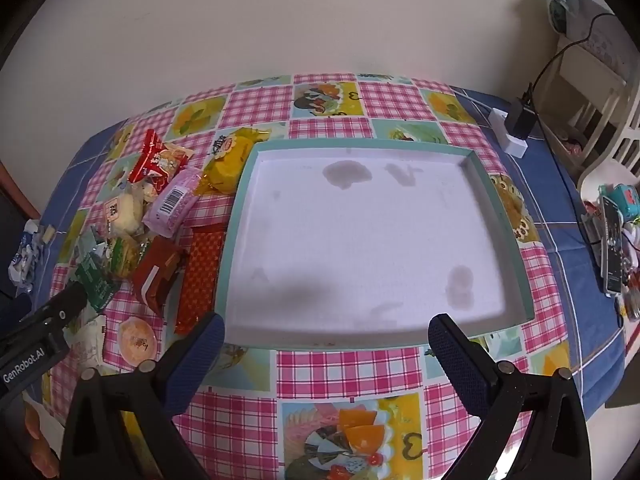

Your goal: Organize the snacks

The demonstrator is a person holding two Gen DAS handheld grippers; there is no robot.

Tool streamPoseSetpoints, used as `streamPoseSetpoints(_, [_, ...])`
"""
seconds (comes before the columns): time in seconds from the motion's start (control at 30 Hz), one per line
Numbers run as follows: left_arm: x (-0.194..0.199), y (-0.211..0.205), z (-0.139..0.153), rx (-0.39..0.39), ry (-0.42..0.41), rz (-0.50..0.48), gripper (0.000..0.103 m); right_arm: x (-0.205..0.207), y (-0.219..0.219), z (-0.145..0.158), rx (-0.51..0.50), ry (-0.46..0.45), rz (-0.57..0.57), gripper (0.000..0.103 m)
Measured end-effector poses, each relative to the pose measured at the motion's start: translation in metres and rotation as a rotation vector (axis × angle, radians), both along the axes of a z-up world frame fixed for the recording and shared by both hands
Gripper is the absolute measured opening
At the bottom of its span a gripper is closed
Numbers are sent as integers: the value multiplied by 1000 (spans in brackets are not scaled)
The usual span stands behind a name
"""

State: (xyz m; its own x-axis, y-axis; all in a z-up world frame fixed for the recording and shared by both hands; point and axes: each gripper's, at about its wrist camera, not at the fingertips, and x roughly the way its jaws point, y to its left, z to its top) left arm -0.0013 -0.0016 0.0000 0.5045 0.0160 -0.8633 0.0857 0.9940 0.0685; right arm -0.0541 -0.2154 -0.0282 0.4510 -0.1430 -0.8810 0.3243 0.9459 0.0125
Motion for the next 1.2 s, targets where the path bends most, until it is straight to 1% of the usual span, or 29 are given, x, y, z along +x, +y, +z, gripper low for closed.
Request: streamPoseSetpoints(1.2, [1, 1, -3, 16, 22, 15, 103, 1, 4, -1, -28, 8, 26, 103])
